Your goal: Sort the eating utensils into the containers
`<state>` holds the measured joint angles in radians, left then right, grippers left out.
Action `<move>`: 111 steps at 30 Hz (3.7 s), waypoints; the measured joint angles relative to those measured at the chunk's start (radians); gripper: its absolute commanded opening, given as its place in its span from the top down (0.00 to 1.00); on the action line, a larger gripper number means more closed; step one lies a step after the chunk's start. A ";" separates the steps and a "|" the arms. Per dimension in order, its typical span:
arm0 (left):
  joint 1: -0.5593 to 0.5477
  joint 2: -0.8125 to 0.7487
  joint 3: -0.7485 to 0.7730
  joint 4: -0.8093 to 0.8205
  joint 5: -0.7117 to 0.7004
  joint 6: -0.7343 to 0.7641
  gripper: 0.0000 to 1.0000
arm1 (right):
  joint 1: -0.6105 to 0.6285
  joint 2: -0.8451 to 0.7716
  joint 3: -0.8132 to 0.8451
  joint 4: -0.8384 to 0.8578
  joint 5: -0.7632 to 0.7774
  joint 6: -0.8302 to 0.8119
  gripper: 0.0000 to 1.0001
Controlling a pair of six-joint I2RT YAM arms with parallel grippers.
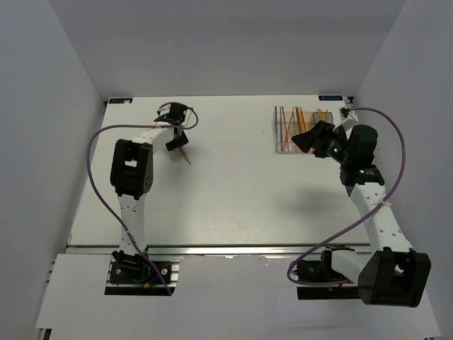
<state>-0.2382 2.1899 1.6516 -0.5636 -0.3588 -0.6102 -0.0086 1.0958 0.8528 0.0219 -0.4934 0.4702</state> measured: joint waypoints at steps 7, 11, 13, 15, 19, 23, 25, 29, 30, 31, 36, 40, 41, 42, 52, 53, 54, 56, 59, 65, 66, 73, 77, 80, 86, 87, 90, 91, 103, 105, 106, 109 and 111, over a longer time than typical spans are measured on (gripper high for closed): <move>0.001 0.046 0.066 -0.011 0.008 0.017 0.99 | 0.007 -0.035 0.000 -0.026 -0.006 -0.015 0.19; 0.001 0.045 0.062 -0.008 0.029 0.020 1.00 | 0.023 -0.037 0.000 -0.040 -0.037 -0.023 0.11; 0.003 0.024 0.029 0.020 0.051 0.019 1.00 | 0.033 -0.026 0.000 -0.033 -0.085 -0.026 0.11; 0.001 -0.032 -0.062 0.059 0.091 0.012 1.00 | 0.065 0.009 0.000 -0.006 -0.120 -0.029 0.11; -0.049 -0.200 -0.289 0.125 0.206 -0.009 1.00 | 0.224 0.135 -0.019 0.080 -0.130 -0.028 0.11; -0.165 -0.397 -0.447 0.209 0.278 -0.039 1.00 | 0.391 0.238 -0.085 0.188 -0.119 0.006 0.16; -0.228 -0.499 -0.505 0.272 0.309 -0.063 1.00 | 0.447 0.267 -0.111 0.242 -0.107 0.030 0.17; -0.274 -0.650 -0.579 0.385 0.378 -0.114 1.00 | 0.555 0.285 -0.118 0.330 -0.050 0.055 0.22; -0.274 -0.665 -0.581 0.398 0.390 -0.123 1.00 | 0.581 0.285 -0.117 0.351 -0.031 0.057 0.23; -0.274 -0.675 -0.581 0.417 0.402 -0.132 1.00 | 0.606 0.287 -0.114 0.366 -0.006 0.061 0.24; -0.279 -0.685 -0.581 0.468 0.450 -0.175 1.00 | 0.674 0.319 -0.090 0.407 0.140 0.074 0.32; -0.289 -0.698 -0.581 0.475 0.478 -0.194 1.00 | 0.695 0.364 -0.052 0.407 0.219 0.072 0.39; -0.290 -0.700 -0.581 0.475 0.483 -0.196 1.00 | 0.699 0.378 -0.038 0.407 0.234 0.071 0.41; -0.291 -0.703 -0.581 0.475 0.487 -0.197 1.00 | 0.705 0.392 -0.021 0.407 0.248 0.070 0.42; -0.295 -0.713 -0.581 0.470 0.500 -0.198 1.00 | 0.729 0.474 0.083 0.380 0.340 0.042 1.00; -0.293 -0.715 -0.581 0.467 0.497 -0.197 0.99 | 0.723 0.480 0.085 0.379 0.336 0.045 1.00; -0.293 -0.715 -0.581 0.467 0.492 -0.195 0.87 | 0.724 0.482 0.089 0.377 0.341 0.044 1.00; -0.294 -0.715 -0.575 0.447 0.481 -0.183 0.38 | 0.726 0.482 0.091 0.365 0.353 0.041 1.00; -0.299 -0.710 -0.518 0.347 0.406 -0.159 0.02 | 0.719 0.482 0.109 0.300 0.399 0.014 1.00; -0.300 -0.785 -0.401 0.152 0.144 -0.077 0.02 | 0.467 0.491 0.208 0.072 0.492 -0.122 1.00; -0.298 -0.832 -0.404 0.123 0.112 -0.049 0.02 | 0.402 0.503 0.250 0.025 0.507 -0.157 1.00; -0.299 -1.159 -0.605 0.086 0.052 0.105 0.02 | 0.053 0.671 0.552 -0.146 0.620 -0.420 1.00; -0.299 -1.213 -0.798 0.085 0.085 0.144 0.02 | -0.012 0.767 0.647 -0.177 0.669 -0.530 1.00; -0.299 -1.209 -0.879 0.045 0.127 0.163 0.02 | -0.038 0.842 0.692 -0.180 0.682 -0.589 1.00; -0.299 -1.268 -0.885 0.068 0.175 0.193 0.02 | -0.066 0.901 0.687 -0.183 0.677 -0.643 1.00; -0.299 -1.280 -0.885 0.074 0.183 0.195 0.02 | -0.068 0.902 0.684 -0.177 0.678 -0.647 1.00; -0.299 -1.302 -0.885 0.080 0.203 0.203 0.02 | -0.069 0.902 0.674 -0.137 0.682 -0.657 1.00; -0.299 -1.307 -0.885 0.081 0.210 0.204 0.02 | -0.069 0.902 0.669 -0.123 0.682 -0.659 1.00; -0.299 -1.321 -0.885 0.094 0.245 0.211 0.02 | -0.070 0.947 0.678 -0.072 0.676 -0.661 1.00; -0.299 -1.321 -0.885 0.094 0.246 0.211 0.02 | -0.070 0.959 0.685 -0.071 0.674 -0.660 1.00; -0.299 -1.321 -0.885 0.094 0.247 0.211 0.02 | -0.070 0.965 0.688 -0.072 0.674 -0.660 1.00; -0.299 -1.321 -0.885 0.095 0.252 0.211 0.02 | -0.070 0.980 0.692 -0.061 0.672 -0.657 1.00; -0.299 -1.321 -0.885 0.095 0.255 0.213 0.02 | -0.070 0.985 0.692 -0.052 0.670 -0.657 1.00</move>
<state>-0.5369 0.8692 0.7666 -0.4690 -0.1036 -0.3969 -0.0784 2.0811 1.5448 -0.0299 0.1768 -0.1867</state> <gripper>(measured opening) 0.982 0.093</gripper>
